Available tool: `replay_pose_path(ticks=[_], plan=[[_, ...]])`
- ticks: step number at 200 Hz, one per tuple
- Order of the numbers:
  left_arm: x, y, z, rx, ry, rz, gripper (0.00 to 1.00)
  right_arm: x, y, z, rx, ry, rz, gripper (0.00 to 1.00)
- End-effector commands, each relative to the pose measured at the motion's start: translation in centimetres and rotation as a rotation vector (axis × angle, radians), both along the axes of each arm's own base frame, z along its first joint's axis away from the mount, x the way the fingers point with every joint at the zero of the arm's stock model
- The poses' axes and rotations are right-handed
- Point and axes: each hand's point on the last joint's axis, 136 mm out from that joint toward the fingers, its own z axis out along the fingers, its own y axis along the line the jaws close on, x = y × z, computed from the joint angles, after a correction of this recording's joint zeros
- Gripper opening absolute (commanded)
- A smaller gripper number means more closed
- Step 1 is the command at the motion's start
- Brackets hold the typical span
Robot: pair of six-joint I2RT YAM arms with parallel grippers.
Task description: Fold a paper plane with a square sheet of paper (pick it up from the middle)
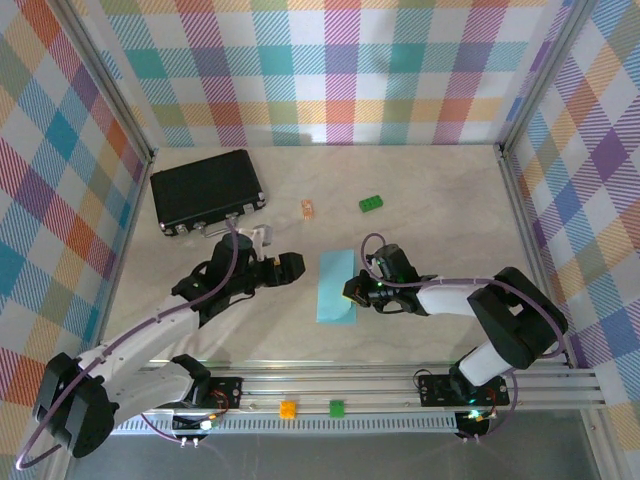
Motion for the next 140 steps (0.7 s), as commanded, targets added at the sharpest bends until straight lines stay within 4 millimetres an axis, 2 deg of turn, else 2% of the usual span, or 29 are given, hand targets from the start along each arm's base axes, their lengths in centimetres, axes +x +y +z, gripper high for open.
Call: replay_pose_path(ticks=[1, 8, 52, 87, 111, 140], plan=[[0.1, 1.3, 0.0, 0.015, -0.039, 0.050, 0.94, -0.1, 0.3, 0.7, 0.010, -0.008, 0.036, 0.11], [0.0, 1.5, 0.0, 0.014, -0.043, 0.053, 1.00, -0.2, 0.4, 0.8, 0.013, -0.011, 0.045, 0.12], [-0.8, 2.4, 0.1, -0.042, -0.062, 0.099, 1.00, -0.4, 0.7, 1.1, 0.020, -0.020, 0.085, 0.20], [-1.8, 2.2, 0.2, -0.093, -0.069, 0.071, 1.00, -0.4, 0.8, 1.4, 0.015, -0.019, 0.116, 0.27], [-2.6, 1.8, -0.3, -0.125, -0.040, 0.039, 1.00, -0.4, 0.8, 1.7, 0.022, -0.019, 0.140, 0.33], [-3.4, 1.1, -1.1, -0.151, 0.005, -0.004, 1.00, -0.1, 0.2, 1.7, 0.005, -0.019, 0.141, 0.35]])
